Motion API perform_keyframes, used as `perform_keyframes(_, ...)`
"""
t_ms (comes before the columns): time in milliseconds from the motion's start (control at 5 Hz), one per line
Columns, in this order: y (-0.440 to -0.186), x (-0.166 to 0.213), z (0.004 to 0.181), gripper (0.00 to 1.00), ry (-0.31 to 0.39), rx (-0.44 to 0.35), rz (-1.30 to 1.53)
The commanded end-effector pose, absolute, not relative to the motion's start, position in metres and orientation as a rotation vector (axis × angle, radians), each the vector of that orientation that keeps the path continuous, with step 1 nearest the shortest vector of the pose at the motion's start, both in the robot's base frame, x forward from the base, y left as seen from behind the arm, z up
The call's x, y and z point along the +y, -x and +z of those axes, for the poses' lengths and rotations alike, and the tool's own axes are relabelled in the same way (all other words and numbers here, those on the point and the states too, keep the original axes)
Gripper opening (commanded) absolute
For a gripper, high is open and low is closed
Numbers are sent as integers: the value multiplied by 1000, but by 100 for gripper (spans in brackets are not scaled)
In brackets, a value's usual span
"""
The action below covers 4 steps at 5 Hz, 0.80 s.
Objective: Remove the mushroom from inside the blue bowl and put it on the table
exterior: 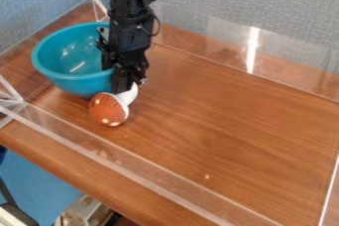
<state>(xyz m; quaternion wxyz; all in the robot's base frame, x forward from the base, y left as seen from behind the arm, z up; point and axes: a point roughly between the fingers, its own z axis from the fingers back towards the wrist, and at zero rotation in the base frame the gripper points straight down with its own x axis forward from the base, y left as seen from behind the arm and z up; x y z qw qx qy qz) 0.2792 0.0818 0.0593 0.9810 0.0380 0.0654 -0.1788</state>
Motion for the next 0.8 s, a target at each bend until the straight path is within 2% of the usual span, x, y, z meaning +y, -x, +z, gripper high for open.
perform_keyframes(0, -289, 73, 91, 0, -106, 31, -370)
perform_keyframes(600, -285, 43, 106, 0, -85, 0, -394)
